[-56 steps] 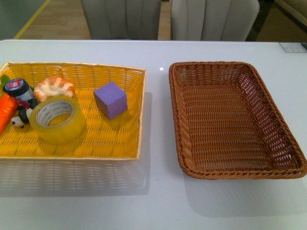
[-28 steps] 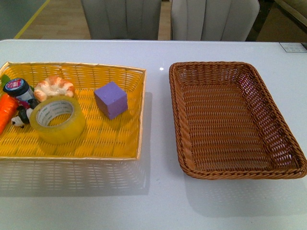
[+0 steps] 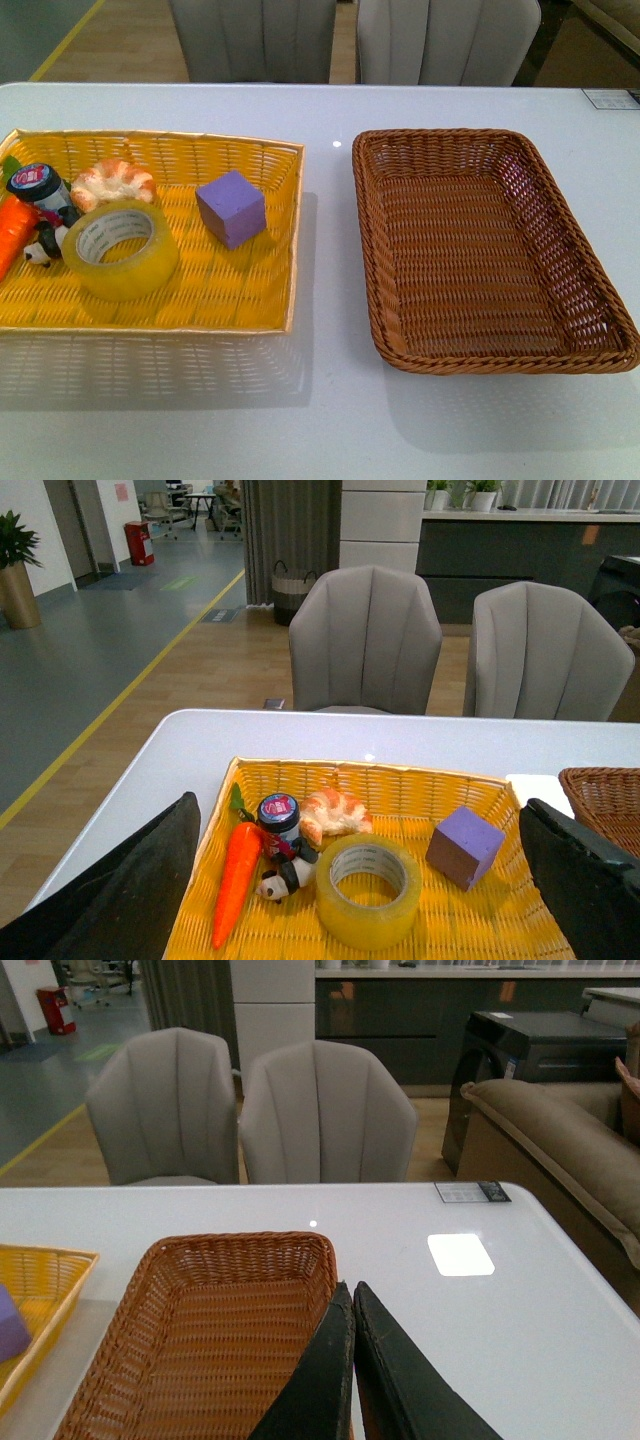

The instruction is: Move tape to another basket

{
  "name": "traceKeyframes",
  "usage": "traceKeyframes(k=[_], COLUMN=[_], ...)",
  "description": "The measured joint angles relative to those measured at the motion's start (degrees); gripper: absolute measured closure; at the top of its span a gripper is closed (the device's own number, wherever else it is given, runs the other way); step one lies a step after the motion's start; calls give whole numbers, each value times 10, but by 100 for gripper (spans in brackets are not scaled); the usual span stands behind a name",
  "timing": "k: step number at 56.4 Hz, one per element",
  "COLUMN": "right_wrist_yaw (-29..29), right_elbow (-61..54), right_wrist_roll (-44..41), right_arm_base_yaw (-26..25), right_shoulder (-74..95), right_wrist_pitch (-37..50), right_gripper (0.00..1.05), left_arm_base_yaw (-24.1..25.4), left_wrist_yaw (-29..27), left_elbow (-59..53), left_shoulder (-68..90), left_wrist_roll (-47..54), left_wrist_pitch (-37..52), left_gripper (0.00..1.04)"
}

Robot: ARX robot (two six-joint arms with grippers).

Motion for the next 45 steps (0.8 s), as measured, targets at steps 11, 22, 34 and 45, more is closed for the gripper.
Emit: traceKeyframes(k=[11, 22, 34, 45], right_wrist_yaw=[0, 0, 0, 0], right_elbow=[0, 0, 0, 0], right_wrist_roll=[0, 0, 0, 0], right_arm_base_yaw=[0, 0, 0, 0], right_shoulder=[-50, -90, -123, -217], right_wrist_pitch=[-49, -89, -122, -225], right_gripper=[103, 103, 103, 103], left_arm_base_yaw=[0, 0, 0, 0], left_wrist_yaw=[0, 0, 0, 0], left_elbow=[0, 0, 0, 0], left_shoulder=[0, 0, 0, 0], left_wrist_roll=[0, 0, 0, 0], left_wrist_pitch=[0, 0, 0, 0], left_gripper=[9, 9, 9, 9])
